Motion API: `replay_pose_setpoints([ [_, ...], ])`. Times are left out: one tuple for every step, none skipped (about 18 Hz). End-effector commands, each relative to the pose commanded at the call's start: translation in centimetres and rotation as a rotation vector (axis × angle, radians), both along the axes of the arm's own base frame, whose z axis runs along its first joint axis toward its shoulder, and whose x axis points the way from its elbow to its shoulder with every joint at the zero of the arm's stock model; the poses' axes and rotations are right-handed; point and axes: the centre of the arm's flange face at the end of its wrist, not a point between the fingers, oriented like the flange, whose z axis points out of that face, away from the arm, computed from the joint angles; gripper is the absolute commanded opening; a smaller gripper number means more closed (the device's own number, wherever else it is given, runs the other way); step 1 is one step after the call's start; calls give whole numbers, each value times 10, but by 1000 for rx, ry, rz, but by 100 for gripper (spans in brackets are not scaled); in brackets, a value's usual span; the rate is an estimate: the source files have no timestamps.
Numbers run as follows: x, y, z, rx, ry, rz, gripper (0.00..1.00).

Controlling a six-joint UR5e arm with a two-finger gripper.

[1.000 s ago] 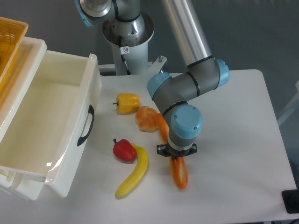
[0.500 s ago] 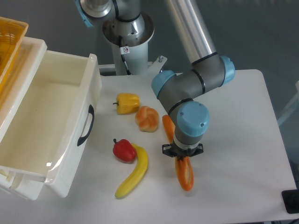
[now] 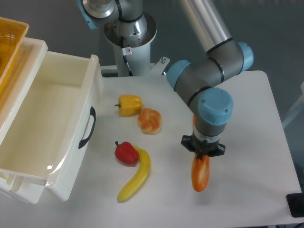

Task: Pick up the long bread
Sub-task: 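Lift the gripped baguette up off the table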

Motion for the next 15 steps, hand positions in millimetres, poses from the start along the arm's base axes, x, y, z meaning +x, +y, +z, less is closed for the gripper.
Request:
replay_pose_setpoints([
  [-5,-4,4,2,-3,3,0],
  [-10,-8,9,0,-7,9,0],
  [-15,-10,17,13,-14,0,0],
  [-19,-14,24,21,-29,-10,0],
  [-23,-19,34,29,-33,-18,0],
  [-24,-22,39,28,-34,-22,0],
  [-25,-25,42,26,-33,-25,0],
  [-24,-26,48,29,-26,-27,0],
  [-23,-28,49,28,-25,-31,0],
  [-23,-29,52,28,-20,-39,0],
  [-24,-31,55,31,-17,-38,0],
  [-24,-33,54,30,-20,-35,0],
  [-24,-34,54,26,-23,-36,0],
  [-23,-34,53,24,-27,-39,0],
  [-23,-34,53,22,-28,-42,0],
])
